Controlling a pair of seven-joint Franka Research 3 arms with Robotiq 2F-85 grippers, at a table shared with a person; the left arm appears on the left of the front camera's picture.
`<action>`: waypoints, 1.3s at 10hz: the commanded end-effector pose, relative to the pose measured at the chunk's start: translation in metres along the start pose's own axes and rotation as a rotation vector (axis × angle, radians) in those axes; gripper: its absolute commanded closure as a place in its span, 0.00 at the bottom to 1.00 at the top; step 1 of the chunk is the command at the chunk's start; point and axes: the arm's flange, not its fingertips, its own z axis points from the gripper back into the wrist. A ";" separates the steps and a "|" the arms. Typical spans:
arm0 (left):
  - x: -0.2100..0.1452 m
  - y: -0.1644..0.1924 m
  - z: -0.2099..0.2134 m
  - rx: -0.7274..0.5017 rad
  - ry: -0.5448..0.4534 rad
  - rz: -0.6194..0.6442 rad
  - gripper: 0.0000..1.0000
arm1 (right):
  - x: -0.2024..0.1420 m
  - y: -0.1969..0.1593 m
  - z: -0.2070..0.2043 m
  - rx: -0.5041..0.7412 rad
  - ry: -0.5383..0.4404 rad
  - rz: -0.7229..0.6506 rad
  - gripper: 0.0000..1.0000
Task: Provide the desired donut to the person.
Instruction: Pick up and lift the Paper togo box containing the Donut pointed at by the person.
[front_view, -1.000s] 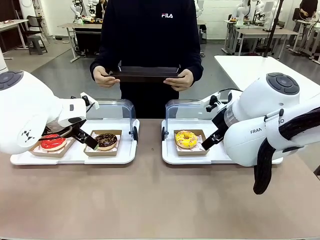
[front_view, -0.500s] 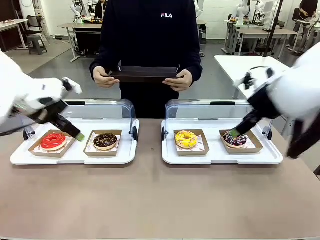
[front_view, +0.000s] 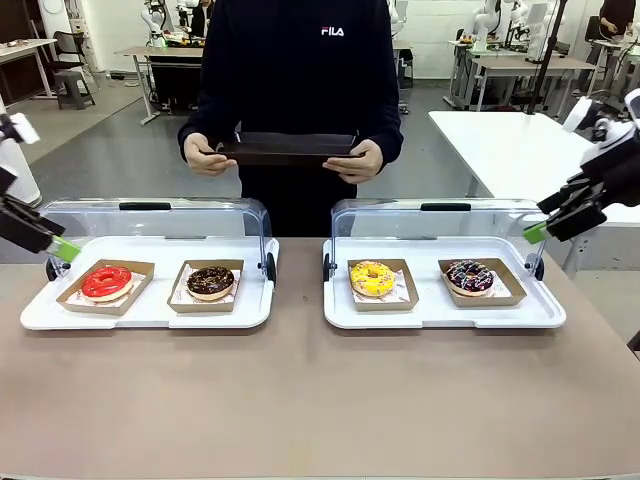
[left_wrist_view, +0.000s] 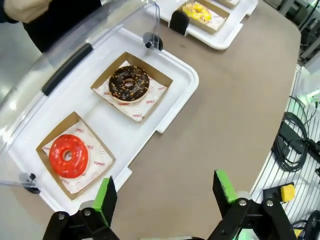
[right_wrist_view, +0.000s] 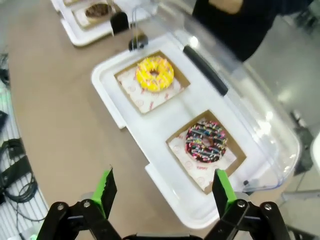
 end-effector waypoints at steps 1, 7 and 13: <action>-0.027 -0.011 0.002 -0.001 -0.056 -0.030 0.00 | -0.008 -0.006 0.004 0.070 -0.068 0.024 0.00; -0.037 -0.007 0.025 0.031 -0.104 -0.056 0.00 | -0.022 -0.007 0.023 0.074 -0.124 0.014 0.00; -0.038 -0.007 0.035 0.070 -0.163 -0.113 0.00 | -0.020 -0.003 0.026 0.035 -0.158 0.052 0.00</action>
